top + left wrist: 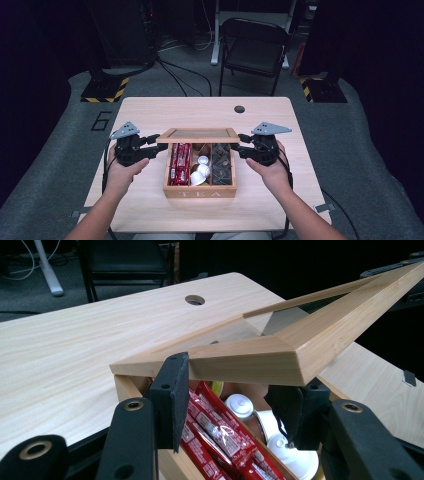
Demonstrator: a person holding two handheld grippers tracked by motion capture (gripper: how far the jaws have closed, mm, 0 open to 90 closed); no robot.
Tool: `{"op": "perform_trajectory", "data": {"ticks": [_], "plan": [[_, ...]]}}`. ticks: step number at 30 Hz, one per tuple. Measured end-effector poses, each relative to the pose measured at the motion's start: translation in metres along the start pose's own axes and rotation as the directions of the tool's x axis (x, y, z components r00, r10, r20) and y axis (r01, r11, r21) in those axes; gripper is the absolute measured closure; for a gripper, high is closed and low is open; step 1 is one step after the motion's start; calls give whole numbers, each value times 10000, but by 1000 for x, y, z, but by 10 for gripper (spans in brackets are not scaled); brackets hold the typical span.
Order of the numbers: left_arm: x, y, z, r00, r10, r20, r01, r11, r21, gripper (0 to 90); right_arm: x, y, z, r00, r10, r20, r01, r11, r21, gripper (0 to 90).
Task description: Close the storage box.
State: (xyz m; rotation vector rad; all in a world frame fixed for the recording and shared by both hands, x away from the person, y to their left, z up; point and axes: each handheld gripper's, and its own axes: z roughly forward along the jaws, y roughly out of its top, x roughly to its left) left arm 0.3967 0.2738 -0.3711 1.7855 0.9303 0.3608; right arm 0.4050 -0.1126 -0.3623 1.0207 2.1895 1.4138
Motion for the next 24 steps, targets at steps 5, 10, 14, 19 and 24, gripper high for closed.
{"op": "perform_trajectory", "data": {"ticks": [5, 10, 14, 19, 24], "plan": [[-4, -11, -1, 9999, 140, -43, -140, 9999, 34, 507, 5, -10, -1, 10000, -31, 27, 31, 10000, 60, 540], [-7, -21, -1, 10000, 45, -36, -44, 10000, 8, 505, 8, -22, -2, 10000, -61, 21, 61, 10000, -58, 536], [-9, -31, -2, 10000, -1, -26, 1, 10000, -4, 505, 10, -31, -2, 9999, -117, 34, 117, 9999, -69, 536], [-12, -46, -1, 9999, 128, -25, -128, 9998, 149, 506, 14, -45, -1, 9998, -180, 9, 180, 9998, 47, 534], [-16, -60, 1, 9999, 144, -73, -141, 9992, 373, 508, 17, -61, 0, 9996, -262, -63, 263, 9996, 143, 533]]}}
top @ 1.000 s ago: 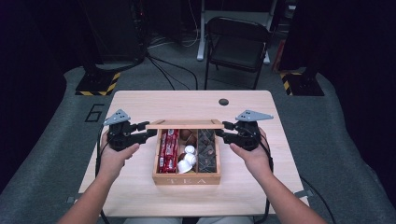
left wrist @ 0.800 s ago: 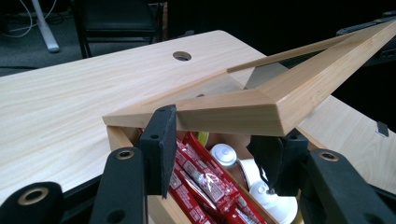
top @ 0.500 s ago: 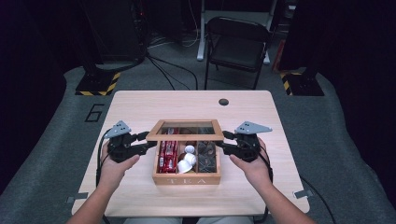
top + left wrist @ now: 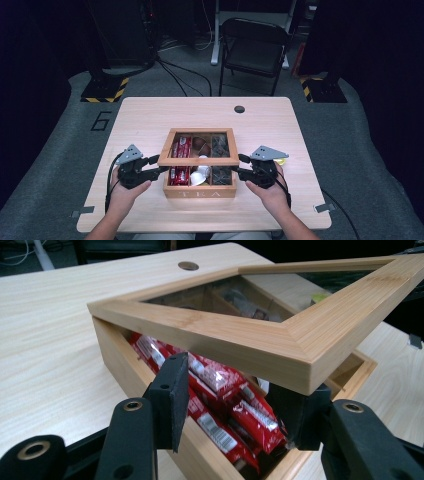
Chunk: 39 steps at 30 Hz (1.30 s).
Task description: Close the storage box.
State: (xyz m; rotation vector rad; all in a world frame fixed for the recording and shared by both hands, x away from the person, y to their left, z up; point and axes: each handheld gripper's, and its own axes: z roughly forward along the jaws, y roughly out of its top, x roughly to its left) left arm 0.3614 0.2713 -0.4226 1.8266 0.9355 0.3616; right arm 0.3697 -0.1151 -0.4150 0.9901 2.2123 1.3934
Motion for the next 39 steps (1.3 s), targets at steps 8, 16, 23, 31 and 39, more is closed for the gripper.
{"op": "perform_trajectory", "data": {"ticks": [8, 16, 23, 31, 39], "plan": [[-3, -15, 2, 10000, 34, -71, -31, 9993, 385, 506, 6, -17, 1, 9999, -1, -118, 1, 10000, -4, 535], [-12, -24, -1, 9994, 346, 63, -349, 9982, 488, 512, 13, -29, 4, 9999, 34, -163, -31, 9999, 147, 542], [-12, -34, 1, 9995, 298, 109, -302, 9986, 432, 511, 17, -36, 7, 9995, 116, -295, -109, 9996, 256, 540], [-11, -42, 4, 9996, 198, 194, -210, 9978, 632, 510, 19, -45, 9, 9995, 135, -282, -123, 9990, 431, 526], [-12, -47, 7, 9997, 100, 212, -123, 9936, 1123, 509, 22, -49, 11, 9997, 29, -255, -7, 9965, 836, 494]]}}
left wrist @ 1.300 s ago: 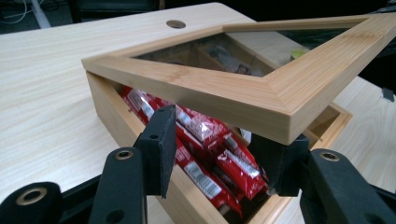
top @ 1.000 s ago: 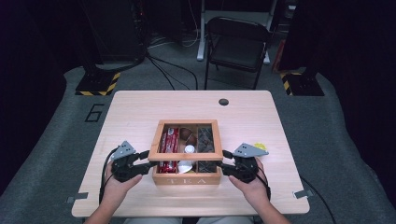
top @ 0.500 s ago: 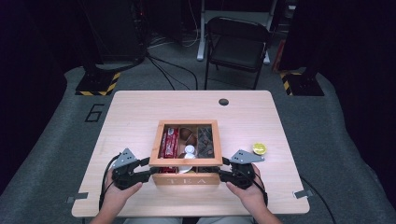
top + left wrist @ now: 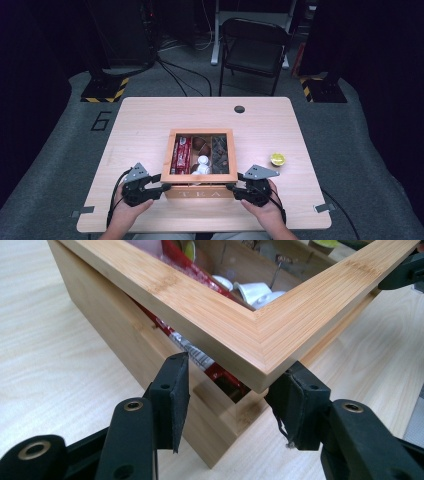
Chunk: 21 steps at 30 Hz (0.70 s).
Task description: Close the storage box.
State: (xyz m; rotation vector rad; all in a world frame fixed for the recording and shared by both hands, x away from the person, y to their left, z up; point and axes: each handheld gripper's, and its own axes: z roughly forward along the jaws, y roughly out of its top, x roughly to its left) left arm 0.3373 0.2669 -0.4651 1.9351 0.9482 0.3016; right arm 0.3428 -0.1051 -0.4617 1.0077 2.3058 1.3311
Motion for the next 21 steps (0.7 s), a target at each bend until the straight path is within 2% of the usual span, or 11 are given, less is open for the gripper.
{"op": "perform_trajectory", "data": {"ticks": [1, 5, 7, 9, 11, 12, 16, 18, 21], "plan": [[0, 0, 0, 9999, -72, 84, 72, 9999, 78, 509, 0, 0, 0, 10000, -38, -73, 38, 10000, 11, 487], [-4, -2, 2, 9998, 206, -76, -202, 9985, 516, 503, -1, -3, 0, 9997, 62, -231, -55, 9996, 287, 479], [-4, -4, 2, 9996, 256, -146, -244, 9968, 763, 493, -2, -5, 0, 9997, -125, -198, 135, 9986, 521, 475], [-5, -8, 3, 9995, 186, -246, -165, 9965, 817, 483, -2, -7, 1, 9996, -115, -246, 134, 9970, 768, 459], [-4, -10, 1, 10000, -26, -3, 27, 9947, 1030, 485, -1, -9, 2, 9998, -175, -115, 186, 9940, 1076, 441], [-3, -12, -1, 10000, -37, 10, 35, 9948, 1022, 485, -1, -9, 1, 9997, -208, -138, 222, 9940, 1072, 410], [-1, -12, -4, 9990, -431, 118, 421, 9964, 732, 481, -2, -7, -8, 9999, -121, -114, 128, 9974, 709, 389], [-1, -11, -5, 9988, -464, 175, 451, 9968, 667, 472, -5, -7, -12, 9999, 62, -119, -54, 9983, 588, 387], [-1, -9, -8, 9991, -383, 160, 373, 9977, 570, 451, -6, -6, -14, 9998, 41, -195, -32, 9989, 461, 380]]}}
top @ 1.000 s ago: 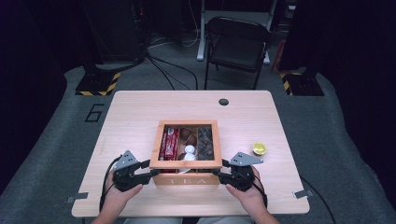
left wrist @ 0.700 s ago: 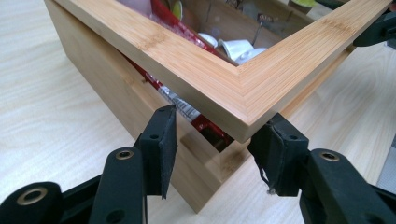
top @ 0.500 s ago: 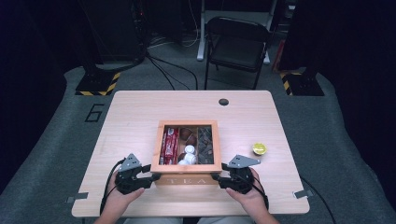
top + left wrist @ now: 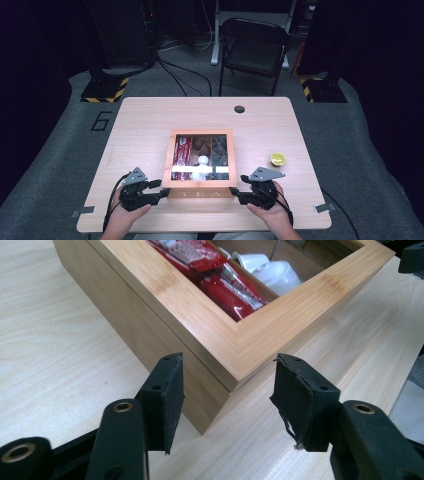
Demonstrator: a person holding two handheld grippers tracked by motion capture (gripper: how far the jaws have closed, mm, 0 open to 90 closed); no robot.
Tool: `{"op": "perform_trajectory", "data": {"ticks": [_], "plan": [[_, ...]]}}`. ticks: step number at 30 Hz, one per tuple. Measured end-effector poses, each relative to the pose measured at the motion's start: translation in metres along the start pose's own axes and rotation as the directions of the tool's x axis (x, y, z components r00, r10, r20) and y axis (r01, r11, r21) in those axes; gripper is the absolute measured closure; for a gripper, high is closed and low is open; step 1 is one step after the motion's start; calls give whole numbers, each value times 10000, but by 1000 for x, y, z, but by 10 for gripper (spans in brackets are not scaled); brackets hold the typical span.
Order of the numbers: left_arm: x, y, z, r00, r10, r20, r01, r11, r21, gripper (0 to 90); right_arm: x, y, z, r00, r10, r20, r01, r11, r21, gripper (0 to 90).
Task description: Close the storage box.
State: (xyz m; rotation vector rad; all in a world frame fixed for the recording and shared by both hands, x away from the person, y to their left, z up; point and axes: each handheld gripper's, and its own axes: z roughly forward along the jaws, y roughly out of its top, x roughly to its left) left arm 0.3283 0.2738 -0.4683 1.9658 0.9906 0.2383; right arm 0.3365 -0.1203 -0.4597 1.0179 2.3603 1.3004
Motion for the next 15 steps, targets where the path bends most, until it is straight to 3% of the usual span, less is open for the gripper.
{"op": "perform_trajectory", "data": {"ticks": [10, 15], "plan": [[12, 4, -14, 9994, -312, -133, 303, 9975, -642, 392, 1, 0, -3, 9999, -107, 13, 107, 9999, -59, 355], [12, 1, -13, 9999, -168, 6, 168, 9988, -467, 393, 2, 1, -4, 9997, -252, 21, 253, 9996, -106, 349]]}}
